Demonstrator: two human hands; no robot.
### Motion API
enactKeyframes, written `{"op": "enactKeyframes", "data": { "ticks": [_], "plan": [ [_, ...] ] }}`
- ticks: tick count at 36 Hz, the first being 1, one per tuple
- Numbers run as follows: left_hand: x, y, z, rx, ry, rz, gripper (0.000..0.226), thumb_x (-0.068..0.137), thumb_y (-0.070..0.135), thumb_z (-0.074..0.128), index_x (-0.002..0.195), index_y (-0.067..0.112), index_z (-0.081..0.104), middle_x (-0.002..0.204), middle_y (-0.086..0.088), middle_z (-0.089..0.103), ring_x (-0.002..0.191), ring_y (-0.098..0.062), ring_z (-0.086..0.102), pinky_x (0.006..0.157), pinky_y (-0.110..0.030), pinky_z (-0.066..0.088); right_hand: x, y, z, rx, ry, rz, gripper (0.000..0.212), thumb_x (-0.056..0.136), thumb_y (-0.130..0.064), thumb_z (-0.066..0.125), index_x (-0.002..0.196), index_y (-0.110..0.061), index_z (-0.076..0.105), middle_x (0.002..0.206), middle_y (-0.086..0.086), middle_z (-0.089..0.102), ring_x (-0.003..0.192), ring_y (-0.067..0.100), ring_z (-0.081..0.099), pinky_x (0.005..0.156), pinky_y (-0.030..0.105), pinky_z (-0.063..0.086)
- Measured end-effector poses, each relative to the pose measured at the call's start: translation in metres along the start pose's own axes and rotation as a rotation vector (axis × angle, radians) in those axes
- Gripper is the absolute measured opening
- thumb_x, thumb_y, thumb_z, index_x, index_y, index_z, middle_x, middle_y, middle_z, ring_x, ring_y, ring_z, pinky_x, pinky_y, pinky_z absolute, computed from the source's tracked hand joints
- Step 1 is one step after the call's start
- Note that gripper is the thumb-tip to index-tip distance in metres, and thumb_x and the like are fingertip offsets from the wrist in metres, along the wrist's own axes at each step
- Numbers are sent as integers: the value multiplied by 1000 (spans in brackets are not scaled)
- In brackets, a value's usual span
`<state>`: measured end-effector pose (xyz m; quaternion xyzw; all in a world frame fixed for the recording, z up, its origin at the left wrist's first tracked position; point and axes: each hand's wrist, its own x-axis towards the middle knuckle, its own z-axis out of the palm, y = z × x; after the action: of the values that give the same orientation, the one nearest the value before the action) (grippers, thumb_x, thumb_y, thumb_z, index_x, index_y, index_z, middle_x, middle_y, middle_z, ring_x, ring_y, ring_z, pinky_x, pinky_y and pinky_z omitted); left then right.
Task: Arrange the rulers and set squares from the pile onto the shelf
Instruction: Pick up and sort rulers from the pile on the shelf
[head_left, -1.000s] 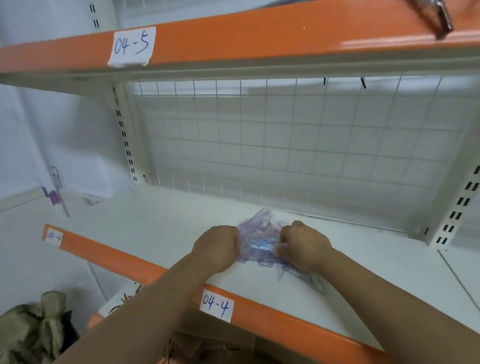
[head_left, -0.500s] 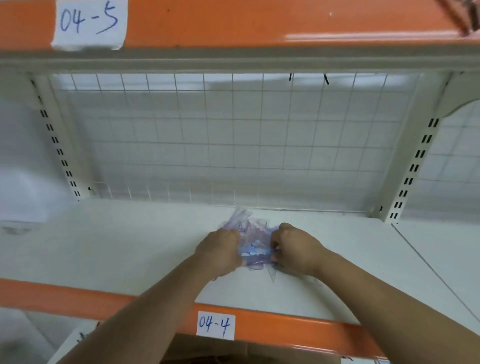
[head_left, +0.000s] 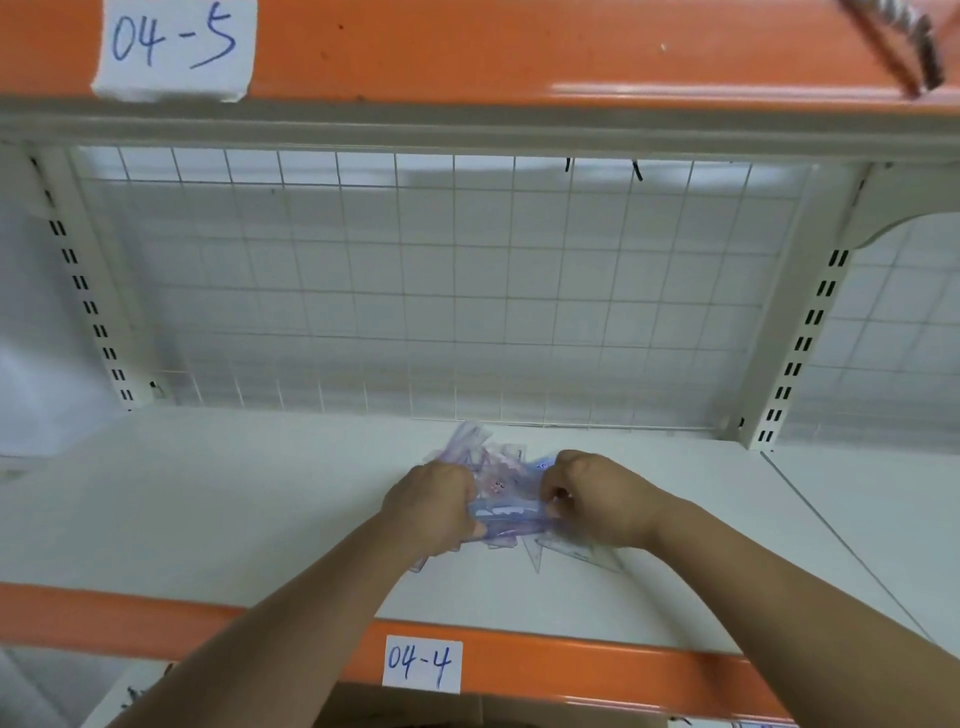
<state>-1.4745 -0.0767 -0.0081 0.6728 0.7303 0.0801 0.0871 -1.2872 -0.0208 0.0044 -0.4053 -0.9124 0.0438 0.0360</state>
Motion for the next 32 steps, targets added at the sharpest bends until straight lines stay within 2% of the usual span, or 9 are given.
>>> {"op": "enactKeyframes", "data": {
  "ticks": [3, 7, 11, 14, 16, 21, 28, 30, 32],
  "plan": [
    [0, 0, 0, -4, 3, -1, 22, 78, 31, 70, 92, 15, 66, 100, -5, 70, 85, -19, 57, 74, -26, 48, 0, 7, -5, 29, 210, 27, 27, 87, -3, 47, 65, -18, 49, 79, 1, 45, 74, 25, 50, 68, 33, 41],
    [1, 0, -3, -57, 14, -27, 54, 76, 43, 74, 119, 16, 56, 117, -3, 60, 99, -19, 58, 82, -28, 51, 3, 7, -10, 528, 534, 259, 17, 95, -8, 49, 81, -6, 59, 76, 5, 58, 67, 20, 53, 66, 28, 44],
    [-2, 4, -10, -488, 11, -20, 55, 76, 42, 77, 122, 21, 55, 110, 2, 57, 97, -14, 55, 86, -25, 47, 4, -11, -17, 1353, 471, 437, 16, 92, 1, 49, 82, -12, 47, 71, 7, 60, 50, 16, 56, 55, 28, 51],
    [-3, 10, -14, -861, -15, -25, 27, 81, 33, 74, 101, 22, 61, 109, 1, 63, 104, -16, 60, 96, -34, 47, 5, -17, -11, 1524, 371, 465, 19, 91, 3, 54, 79, -10, 48, 65, 6, 64, 48, 11, 60, 47, 23, 50],
    [-4, 13, -17, -986, -27, -41, 6, 91, 26, 64, 90, 21, 62, 90, 1, 68, 89, -16, 65, 87, -33, 50, 6, -19, -7, 1610, 287, 455, 18, 91, 1, 55, 77, -9, 52, 60, 5, 67, 52, 11, 63, 52, 25, 53],
    [-6, 11, -22, -1095, 4, -96, 21, 99, 17, 51, 79, 18, 59, 70, -2, 64, 63, -11, 56, 62, -21, 46, 8, -24, -4, 1594, 195, 403, 11, 92, -4, 56, 82, -6, 60, 66, 4, 70, 53, 8, 62, 46, 20, 49],
    [-2, -1, -20, -1059, 44, -147, 18, 98, 20, 52, 88, 12, 64, 77, -5, 67, 67, -14, 56, 65, -23, 45, 7, -27, -14, 1497, 361, 313, 16, 93, -11, 58, 77, -11, 61, 76, 5, 68, 56, 11, 61, 51, 23, 47],
    [-1, 1, -19, -1011, 102, -159, 21, 97, 30, 54, 103, 15, 66, 97, -4, 69, 84, -15, 59, 74, -25, 45, 8, -30, -15, 1267, 511, 272, 20, 93, -13, 58, 74, -11, 63, 75, 6, 68, 59, 16, 62, 55, 26, 48],
    [-1, 4, -21, -997, 134, -185, 42, 91, 53, 52, 117, 22, 60, 113, 2, 60, 101, -15, 56, 85, -28, 45, 12, -29, -12, 689, 779, 156, 19, 93, -16, 55, 81, -11, 69, 73, 7, 68, 64, 25, 62, 57, 30, 50]
  ]
}}
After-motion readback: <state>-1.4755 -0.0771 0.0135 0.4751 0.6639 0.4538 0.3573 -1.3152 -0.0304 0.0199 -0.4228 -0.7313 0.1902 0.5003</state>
